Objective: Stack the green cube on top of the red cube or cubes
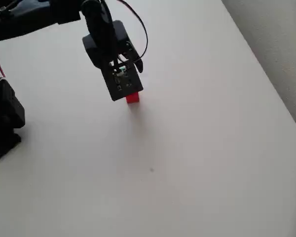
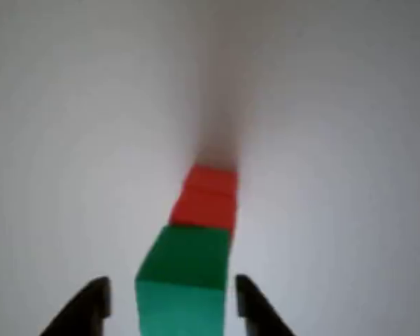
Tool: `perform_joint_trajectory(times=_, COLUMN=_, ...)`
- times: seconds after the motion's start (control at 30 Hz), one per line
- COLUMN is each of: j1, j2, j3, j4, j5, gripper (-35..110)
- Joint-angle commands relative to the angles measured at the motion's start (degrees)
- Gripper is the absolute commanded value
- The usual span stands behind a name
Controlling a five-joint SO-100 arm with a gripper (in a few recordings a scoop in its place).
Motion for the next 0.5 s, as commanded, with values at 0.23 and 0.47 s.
perform_joint_trajectory(times=0.23, j1=0.09, j2=11.07, j3=-4.22, j4=4.39, j5=-2.72, gripper=25)
perform_joint_trajectory(times=0.47, j1=-0.88, j2=25.66, j3=-4.22, j4=8.79, j5=-3.52, gripper=24)
